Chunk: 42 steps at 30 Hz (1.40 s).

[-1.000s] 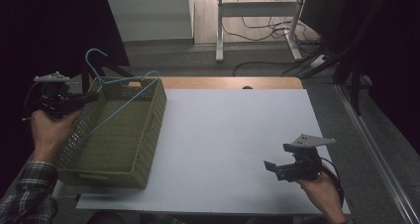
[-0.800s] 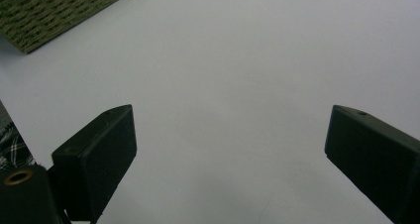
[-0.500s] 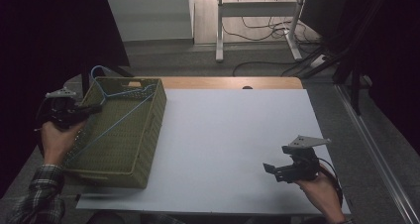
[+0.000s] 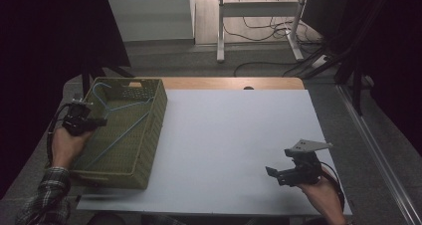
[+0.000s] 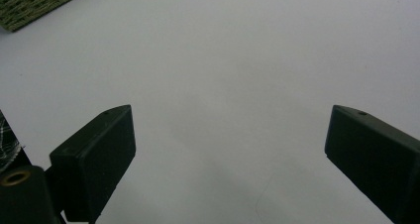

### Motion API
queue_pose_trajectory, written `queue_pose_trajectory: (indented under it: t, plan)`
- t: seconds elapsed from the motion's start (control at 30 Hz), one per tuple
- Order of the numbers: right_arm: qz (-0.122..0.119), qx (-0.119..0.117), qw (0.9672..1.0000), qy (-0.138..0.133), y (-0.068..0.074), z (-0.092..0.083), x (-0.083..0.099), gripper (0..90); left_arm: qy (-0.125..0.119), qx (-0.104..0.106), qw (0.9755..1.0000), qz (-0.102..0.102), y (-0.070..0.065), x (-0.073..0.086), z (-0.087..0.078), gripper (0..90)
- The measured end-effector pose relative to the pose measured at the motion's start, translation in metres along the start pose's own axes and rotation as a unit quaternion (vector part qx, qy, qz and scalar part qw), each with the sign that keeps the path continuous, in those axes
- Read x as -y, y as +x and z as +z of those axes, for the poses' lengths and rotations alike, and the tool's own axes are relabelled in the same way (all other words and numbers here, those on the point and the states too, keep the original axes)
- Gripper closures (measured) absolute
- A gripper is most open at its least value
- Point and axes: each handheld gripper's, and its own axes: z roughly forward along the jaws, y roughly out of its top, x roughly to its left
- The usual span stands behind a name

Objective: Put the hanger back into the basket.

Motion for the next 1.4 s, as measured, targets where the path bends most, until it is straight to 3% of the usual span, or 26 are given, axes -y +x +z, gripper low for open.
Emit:
queue_pose_trajectory:
  t: [0.07, 0.1, 0.17, 0.23, 0.27, 0.3, 0.37, 0.4, 0.5, 0.67, 0.7, 0.77, 0.9, 1.03, 1.07, 1.17, 1.23, 1.27, 1.4]
  plan:
    - [0.001, 0.001, 1.0000, -0.004, -0.001, 0.000, 0.001, 5.2, 0.013, -0.017, 0.9998, 0.000, 0.000, 0.002, 0.003, 85.7]
    - [0.002, 0.000, 1.0000, -0.005, -0.001, -0.001, 0.001, 5.1, 0.008, -0.013, 0.9999, -0.001, 0.000, 0.003, 0.002, 84.1]
    - [0.001, 0.002, 1.0000, -0.008, -0.002, -0.002, 0.001, 5.0, -0.011, -0.015, 0.9998, -0.010, 0.001, 0.005, -0.002, 74.3]
    - [0.003, 0.001, 0.9999, -0.012, -0.002, -0.003, 0.001, 5.0, -0.018, -0.017, 0.9997, -0.008, 0.001, 0.005, -0.004, 69.5]
    - [0.003, 0.000, 0.9999, -0.014, -0.002, -0.003, 0.001, 4.9, -0.033, -0.014, 0.9993, -0.008, 0.001, 0.006, -0.008, 69.5]
    - [0.002, 0.000, 0.9999, -0.017, -0.001, -0.004, 0.000, 4.9, -0.055, -0.015, 0.9984, -0.005, -0.002, 0.005, -0.015, 61.3]
    - [0.001, 0.000, 0.9998, -0.019, -0.001, -0.005, 0.000, 4.9, -0.064, -0.010, 0.9979, -0.003, -0.004, 0.004, -0.018, 53.2]
    - [0.002, -0.002, 0.9998, -0.021, -0.001, -0.005, 0.000, 4.8, -0.081, -0.005, 0.9967, 0.002, -0.009, 0.002, -0.024, 46.6]
    - [0.001, -0.003, 0.9997, -0.023, -0.001, -0.006, 0.000, 4.7, -0.108, 0.020, 0.9939, 0.009, -0.019, -0.003, -0.034, 39.1]
    - [0.000, -0.004, 0.9996, -0.028, -0.001, -0.009, 0.000, 3.7, -0.135, 0.069, 0.9882, 0.018, -0.038, -0.008, -0.042, 26.3]
    - [0.000, -0.004, 0.9996, -0.028, -0.001, -0.009, 0.000, 3.7, -0.135, 0.069, 0.9882, 0.018, -0.038, -0.008, -0.042, 24.3]
    - [0.002, -0.003, 0.9995, -0.031, 0.000, -0.011, 0.002, 3.0, -0.149, 0.092, 0.9843, 0.025, -0.053, -0.009, -0.048, 19.8]
    - [0.002, 0.000, 0.9993, -0.038, -0.002, -0.015, 0.004, 2.2, -0.169, 0.111, 0.9784, 0.045, -0.074, -0.009, -0.059, 15.2]
    - [0.005, 0.003, 0.9992, -0.040, -0.002, -0.018, 0.006, 1.9, -0.175, 0.114, 0.9761, 0.061, -0.089, -0.008, -0.067, 10.9]
    - [0.005, 0.005, 0.9991, -0.043, -0.003, -0.019, 0.007, 1.8, -0.181, 0.122, 0.9734, 0.070, -0.098, -0.006, -0.071, 9.7]
    - [0.005, 0.007, 0.9991, -0.042, -0.003, -0.020, 0.008, 1.8, -0.188, 0.124, 0.9712, 0.078, -0.107, -0.004, -0.075, 8.2]
    - [0.004, 0.007, 0.9990, -0.043, -0.003, -0.021, 0.009, 1.8, -0.194, 0.132, 0.9685, 0.083, -0.116, -0.001, -0.078, 6.6]
    - [0.005, 0.008, 0.9990, -0.043, -0.003, -0.022, 0.009, 1.8, -0.200, 0.138, 0.9661, 0.087, -0.123, 0.002, -0.079, 6.3]
    - [0.003, 0.008, 0.9990, -0.044, -0.002, -0.024, 0.011, 1.8, -0.205, 0.146, 0.9633, 0.094, -0.137, 0.010, -0.077, 4.9]
